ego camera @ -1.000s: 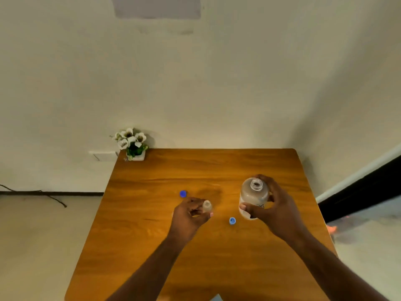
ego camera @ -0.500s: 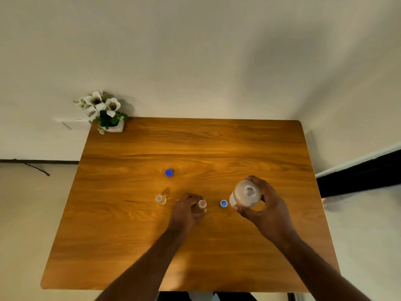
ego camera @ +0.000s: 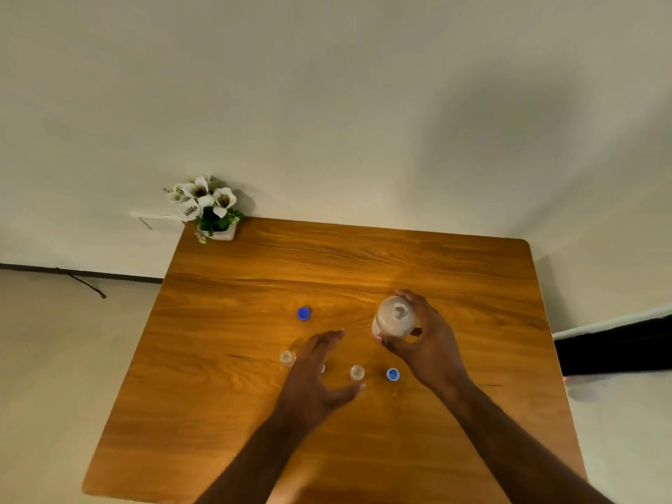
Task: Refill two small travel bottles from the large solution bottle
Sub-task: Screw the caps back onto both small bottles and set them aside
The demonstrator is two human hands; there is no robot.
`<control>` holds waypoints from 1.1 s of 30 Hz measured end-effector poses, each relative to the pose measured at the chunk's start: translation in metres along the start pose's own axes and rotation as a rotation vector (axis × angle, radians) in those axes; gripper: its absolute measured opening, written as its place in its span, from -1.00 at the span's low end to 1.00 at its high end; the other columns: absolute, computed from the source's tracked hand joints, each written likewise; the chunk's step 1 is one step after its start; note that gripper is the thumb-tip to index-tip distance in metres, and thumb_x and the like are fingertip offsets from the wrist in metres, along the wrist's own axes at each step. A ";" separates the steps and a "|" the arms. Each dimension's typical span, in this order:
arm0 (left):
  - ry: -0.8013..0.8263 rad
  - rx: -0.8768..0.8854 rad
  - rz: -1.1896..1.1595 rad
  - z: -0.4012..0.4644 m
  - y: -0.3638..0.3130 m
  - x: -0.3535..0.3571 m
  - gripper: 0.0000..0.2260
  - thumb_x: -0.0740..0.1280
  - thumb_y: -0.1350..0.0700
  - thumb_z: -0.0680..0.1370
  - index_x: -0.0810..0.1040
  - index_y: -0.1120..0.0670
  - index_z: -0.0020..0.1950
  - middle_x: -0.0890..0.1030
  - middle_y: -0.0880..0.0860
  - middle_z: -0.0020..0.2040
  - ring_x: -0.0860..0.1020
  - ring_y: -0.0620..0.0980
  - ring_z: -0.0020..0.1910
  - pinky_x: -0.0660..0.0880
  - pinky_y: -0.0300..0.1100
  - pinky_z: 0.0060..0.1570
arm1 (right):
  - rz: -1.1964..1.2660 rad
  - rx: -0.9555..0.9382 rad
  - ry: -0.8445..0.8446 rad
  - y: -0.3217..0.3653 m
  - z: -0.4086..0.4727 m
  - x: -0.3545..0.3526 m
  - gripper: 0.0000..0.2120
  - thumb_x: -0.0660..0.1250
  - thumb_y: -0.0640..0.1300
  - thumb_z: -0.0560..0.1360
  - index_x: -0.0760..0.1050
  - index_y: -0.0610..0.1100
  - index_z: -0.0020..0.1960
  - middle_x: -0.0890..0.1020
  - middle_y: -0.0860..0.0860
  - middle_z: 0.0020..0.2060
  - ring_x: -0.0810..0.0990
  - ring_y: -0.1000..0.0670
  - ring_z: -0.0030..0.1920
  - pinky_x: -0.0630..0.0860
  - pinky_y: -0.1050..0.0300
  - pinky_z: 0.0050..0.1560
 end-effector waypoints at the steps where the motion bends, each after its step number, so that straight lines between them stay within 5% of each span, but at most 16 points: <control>1: -0.025 0.012 0.008 -0.001 -0.005 -0.013 -0.25 0.49 -0.29 0.34 0.32 -0.23 0.49 0.40 -0.16 0.44 0.34 -0.29 0.42 0.35 -0.40 0.32 | -0.001 0.004 -0.001 0.003 0.011 0.006 -0.26 0.62 0.04 0.29 0.36 0.16 0.38 0.52 0.16 0.25 0.49 0.06 0.23 0.58 0.09 0.09; 3: -0.085 0.039 0.027 -0.003 -0.012 -0.040 -0.28 0.48 -0.29 0.37 0.37 -0.17 0.49 0.42 -0.14 0.45 0.34 -0.23 0.44 0.35 -0.29 0.36 | 0.004 0.012 -0.001 0.007 0.032 0.021 -0.25 0.62 0.03 0.29 0.35 0.16 0.38 0.51 0.17 0.24 0.49 0.06 0.23 0.58 0.09 0.10; 6: -0.176 0.055 0.073 -0.003 -0.011 -0.079 -0.34 0.45 -0.28 0.41 0.38 -0.19 0.47 0.43 -0.18 0.43 0.32 -0.29 0.44 0.26 -0.40 0.37 | -0.003 0.008 0.020 0.009 0.062 0.047 -0.24 0.63 0.00 0.28 0.37 0.06 0.40 0.54 0.08 0.26 0.51 0.01 0.23 0.59 -0.02 0.14; 8: -0.188 0.016 0.101 -0.002 0.001 -0.096 -0.33 0.42 -0.30 0.41 0.38 -0.18 0.48 0.42 -0.17 0.44 0.34 -0.22 0.44 0.32 -0.25 0.36 | -0.011 0.000 0.025 0.007 0.079 0.064 -0.24 0.64 -0.02 0.28 0.38 0.01 0.40 0.55 0.03 0.26 0.52 -0.01 0.22 0.59 -0.05 0.15; 13: -0.144 -0.047 0.145 -0.001 0.034 -0.113 -0.30 0.48 -0.25 0.43 0.35 -0.14 0.51 0.36 -0.21 0.43 0.31 -0.18 0.45 0.36 -0.12 0.34 | -0.016 0.014 0.040 -0.001 0.104 0.097 -0.22 0.63 -0.03 0.29 0.38 -0.04 0.43 0.54 -0.01 0.31 0.51 -0.04 0.28 0.53 0.01 0.24; 23: -0.025 -0.049 0.198 0.003 0.060 -0.117 -0.28 0.40 -0.34 0.41 0.39 -0.08 0.50 0.33 -0.24 0.41 0.26 -0.21 0.45 0.31 -0.18 0.35 | -0.087 0.049 0.014 -0.004 0.108 0.111 -0.15 0.61 0.00 0.31 0.29 -0.02 0.50 0.48 -0.01 0.40 0.46 -0.04 0.36 0.45 0.06 0.30; 33: 0.071 -0.022 0.216 0.008 0.077 -0.123 -0.26 0.43 -0.33 0.39 0.36 -0.13 0.51 0.36 -0.14 0.51 0.23 -0.19 0.49 0.27 -0.17 0.39 | -0.160 0.210 -0.045 0.010 0.082 0.090 0.05 0.62 -0.04 0.32 0.04 -0.09 0.60 0.37 -0.09 0.49 0.38 -0.13 0.45 0.44 -0.12 0.36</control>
Point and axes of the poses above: each hand's wrist, its own z-axis towards the middle knuckle, its own x-axis out of the palm, y = z × x, the point moved 9 cm from there along z, towards the middle knuckle
